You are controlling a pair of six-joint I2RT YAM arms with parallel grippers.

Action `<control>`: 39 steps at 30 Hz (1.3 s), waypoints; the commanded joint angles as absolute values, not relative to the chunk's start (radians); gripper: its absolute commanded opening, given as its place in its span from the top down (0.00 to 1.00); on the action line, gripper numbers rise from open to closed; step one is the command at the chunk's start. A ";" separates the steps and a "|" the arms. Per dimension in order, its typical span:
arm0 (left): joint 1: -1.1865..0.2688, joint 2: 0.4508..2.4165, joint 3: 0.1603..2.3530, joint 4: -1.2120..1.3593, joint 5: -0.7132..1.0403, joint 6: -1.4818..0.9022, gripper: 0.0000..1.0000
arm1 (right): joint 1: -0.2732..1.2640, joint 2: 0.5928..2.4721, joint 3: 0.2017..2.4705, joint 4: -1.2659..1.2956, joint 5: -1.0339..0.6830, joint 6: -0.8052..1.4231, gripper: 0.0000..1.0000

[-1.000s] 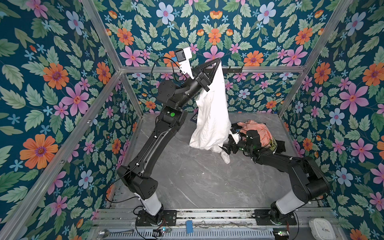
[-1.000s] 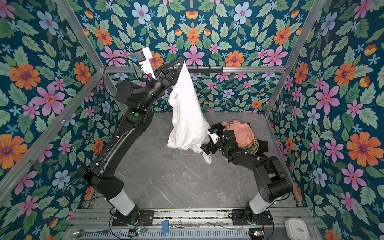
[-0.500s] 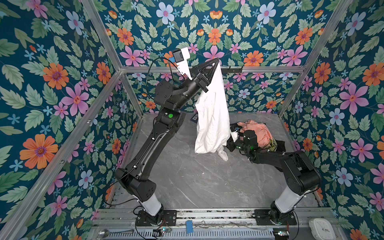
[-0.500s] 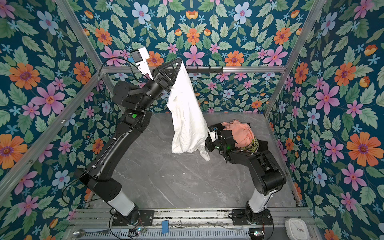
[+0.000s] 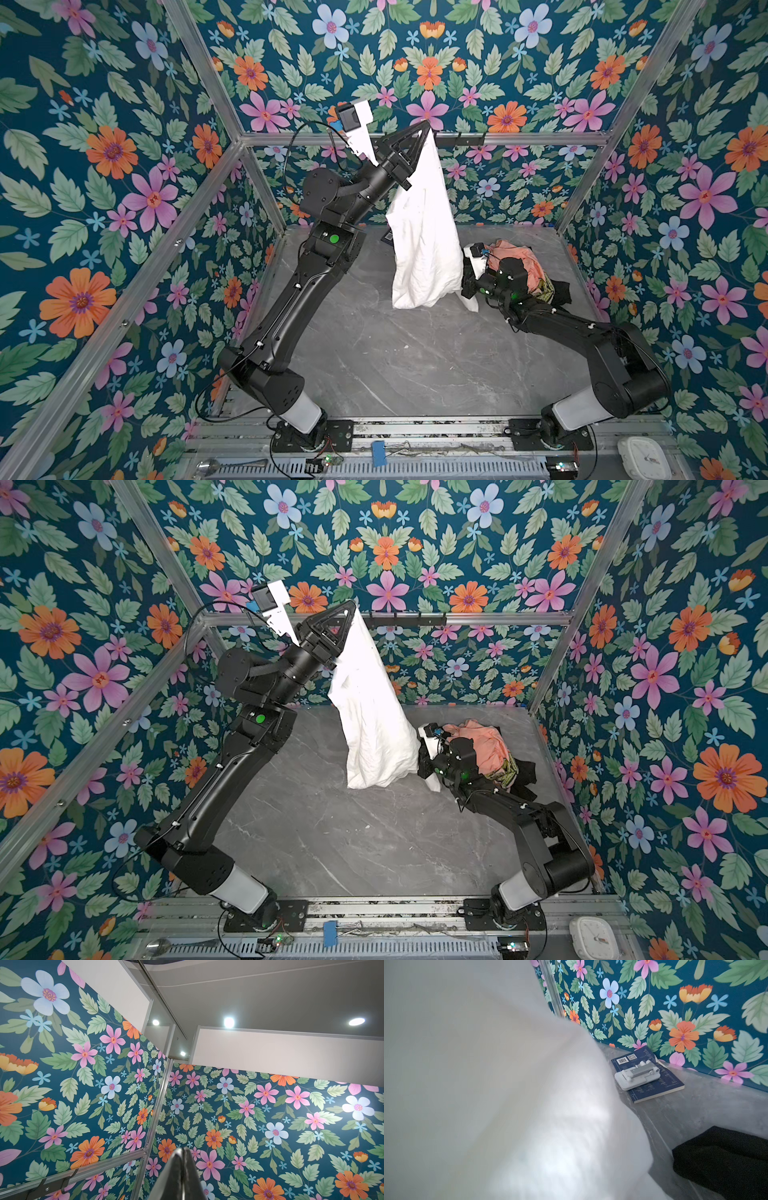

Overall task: Pick out a specific cloth from the pile
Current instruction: 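Grasp the hanging white shirt's lower part with the right gripper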

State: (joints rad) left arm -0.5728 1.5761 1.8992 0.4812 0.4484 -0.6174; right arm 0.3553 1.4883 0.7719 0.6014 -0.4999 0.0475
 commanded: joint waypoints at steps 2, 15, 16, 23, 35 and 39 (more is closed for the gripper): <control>-0.565 1.545 1.872 0.499 0.410 -0.575 1.00 | 0.356 1.412 0.772 0.539 -0.460 0.008 1.00; -0.543 1.469 1.777 0.467 0.364 -0.538 1.00 | 0.356 1.193 0.782 0.378 -0.454 -0.012 1.00; -0.542 1.465 1.769 0.462 0.364 -0.538 1.00 | 0.356 1.181 0.784 0.369 -0.455 -0.011 1.00; -0.538 1.417 1.696 0.407 0.351 -0.509 1.00 | 0.366 1.118 0.810 0.312 -0.462 -0.015 1.00; -0.524 1.352 1.579 0.369 0.344 -0.516 1.00 | 0.427 1.080 0.823 0.293 -0.374 -0.001 1.00; -0.523 1.330 1.538 0.322 0.353 -0.522 1.00 | 0.461 1.072 0.839 0.259 -0.356 -0.005 1.00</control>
